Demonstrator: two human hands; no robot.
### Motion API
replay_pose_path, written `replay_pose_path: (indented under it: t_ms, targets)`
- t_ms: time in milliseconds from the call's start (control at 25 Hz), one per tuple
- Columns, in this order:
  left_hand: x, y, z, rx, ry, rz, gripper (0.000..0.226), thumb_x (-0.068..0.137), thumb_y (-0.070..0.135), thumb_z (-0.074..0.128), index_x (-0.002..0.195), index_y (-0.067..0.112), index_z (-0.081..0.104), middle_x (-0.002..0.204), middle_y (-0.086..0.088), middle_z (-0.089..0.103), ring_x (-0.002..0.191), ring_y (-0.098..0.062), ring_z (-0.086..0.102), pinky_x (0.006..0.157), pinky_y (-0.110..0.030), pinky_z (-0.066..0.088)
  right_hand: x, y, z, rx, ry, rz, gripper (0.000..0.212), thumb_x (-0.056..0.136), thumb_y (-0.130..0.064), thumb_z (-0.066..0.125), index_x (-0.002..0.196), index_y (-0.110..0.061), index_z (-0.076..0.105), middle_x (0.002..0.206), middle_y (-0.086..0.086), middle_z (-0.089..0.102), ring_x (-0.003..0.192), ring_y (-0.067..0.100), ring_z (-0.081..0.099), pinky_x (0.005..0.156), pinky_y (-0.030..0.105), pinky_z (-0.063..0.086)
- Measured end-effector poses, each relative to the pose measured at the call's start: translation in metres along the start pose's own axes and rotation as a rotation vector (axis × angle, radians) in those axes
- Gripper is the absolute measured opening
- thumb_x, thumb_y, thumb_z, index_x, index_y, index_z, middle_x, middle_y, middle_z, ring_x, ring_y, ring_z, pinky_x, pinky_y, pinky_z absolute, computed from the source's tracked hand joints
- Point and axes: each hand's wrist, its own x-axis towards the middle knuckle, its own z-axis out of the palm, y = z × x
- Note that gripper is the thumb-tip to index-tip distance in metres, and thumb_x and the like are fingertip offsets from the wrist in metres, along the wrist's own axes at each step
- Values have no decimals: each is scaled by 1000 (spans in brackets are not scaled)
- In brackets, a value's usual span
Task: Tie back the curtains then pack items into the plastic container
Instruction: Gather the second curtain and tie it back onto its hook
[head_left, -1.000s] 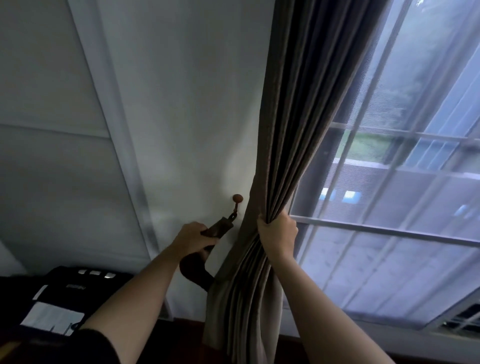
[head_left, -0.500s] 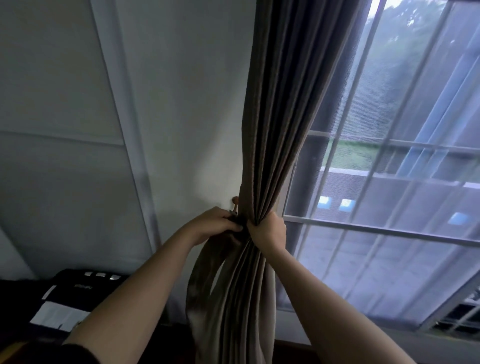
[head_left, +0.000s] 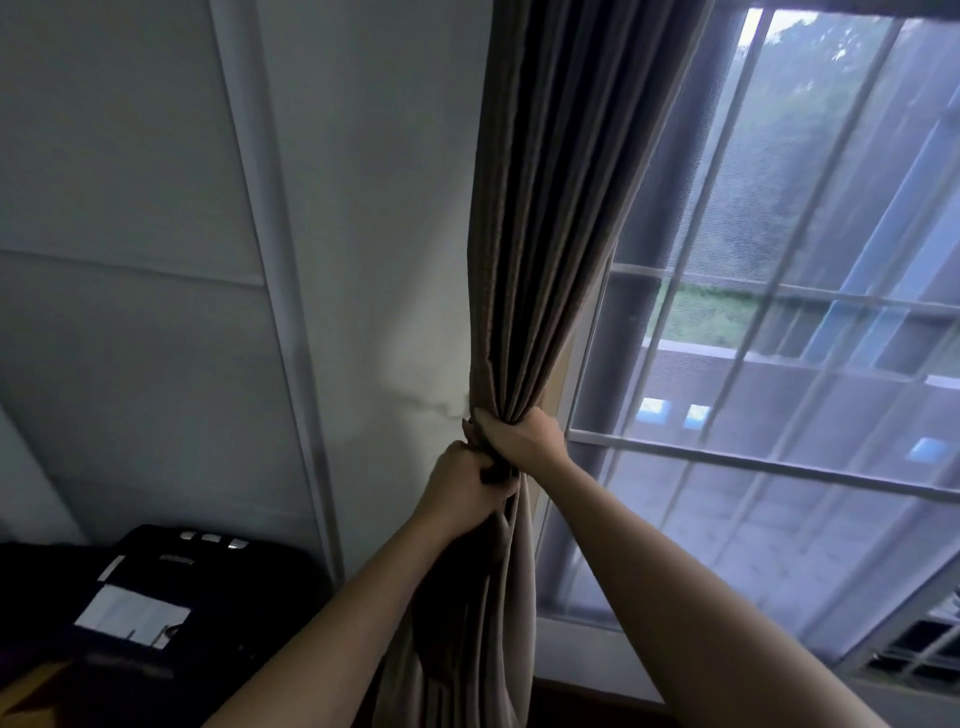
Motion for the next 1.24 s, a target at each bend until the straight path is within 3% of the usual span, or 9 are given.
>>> replay_pose_path:
  t_ms: [240, 360, 480, 600, 760, 840, 920, 1040, 1240]
  targets:
    - [-30, 30, 50, 68, 306, 88, 28, 93, 22, 54, 102, 0, 68, 111, -11, 61, 103, -22, 59, 87, -17, 37, 12, 1, -4, -58, -69, -4, 43, 83, -43, 56, 116, -16, 60, 107, 9, 66, 93, 27, 61, 79, 33, 52]
    - [-31, 22, 60, -47, 321, 80, 25, 89, 23, 61, 93, 0, 70, 119, -7, 56, 110, -17, 53, 102, -23, 37, 14, 5, -13, -33, -86, 6, 36, 85, -38, 54, 111, -13, 59, 105, 9, 65, 94, 27, 62, 85, 39, 54]
    - [-31, 21, 57, -302, 245, 21, 22, 92, 26, 56, 87, 7, 67, 94, 5, 61, 84, -3, 57, 82, -18, 44, 17, 5, -17, -32, -120, 12, 40, 85, -39, 53, 115, -12, 58, 107, 12, 64, 96, 29, 62, 87, 42, 55]
    - [-28, 20, 55, -374, 228, 33, 22, 92, 27, 55, 83, 10, 64, 77, 8, 57, 77, -6, 58, 72, -18, 42, 20, 4, -16, -20, -151, 21, 41, 85, -39, 54, 115, -12, 58, 110, 14, 63, 97, 31, 62, 87, 44, 55]
    - [-13, 10, 58, -347, 223, 162, 34, 88, 41, 51, 75, 11, 60, 83, 8, 52, 82, -19, 55, 78, -32, 43, 24, 5, -16, -48, -158, 6, 43, 86, -40, 53, 118, -12, 57, 114, 15, 63, 104, 32, 60, 92, 44, 51]
    - [-11, 13, 57, -487, 123, 100, 16, 90, 21, 47, 78, 14, 56, 82, 4, 52, 79, -15, 52, 75, -28, 41, 27, 5, -19, -67, -154, -19, 47, 85, -41, 53, 124, -14, 56, 121, 14, 61, 111, 32, 57, 98, 44, 48]
    - [-8, 6, 56, -591, 146, 12, 20, 88, 7, 48, 74, 22, 49, 73, 4, 53, 69, -10, 51, 67, -24, 39, 28, 6, -23, -53, -174, -30, 45, 86, -39, 53, 125, -15, 55, 122, 13, 61, 111, 30, 57, 99, 42, 47]
    - [-4, -14, 60, -671, 212, -112, 19, 87, 13, 58, 81, 28, 48, 79, 5, 61, 75, -7, 58, 68, -20, 42, 28, 8, -23, -35, -231, -16, 43, 90, -37, 50, 125, -13, 54, 121, 11, 59, 110, 28, 56, 98, 38, 47]
    - [7, -15, 62, -1125, 108, -255, 16, 89, 14, 48, 89, 18, 63, 94, -8, 65, 92, -21, 60, 81, -31, 46, 32, 15, -23, 52, -182, -11, 48, 87, -38, 52, 129, -14, 52, 123, 9, 59, 111, 28, 56, 98, 41, 48]
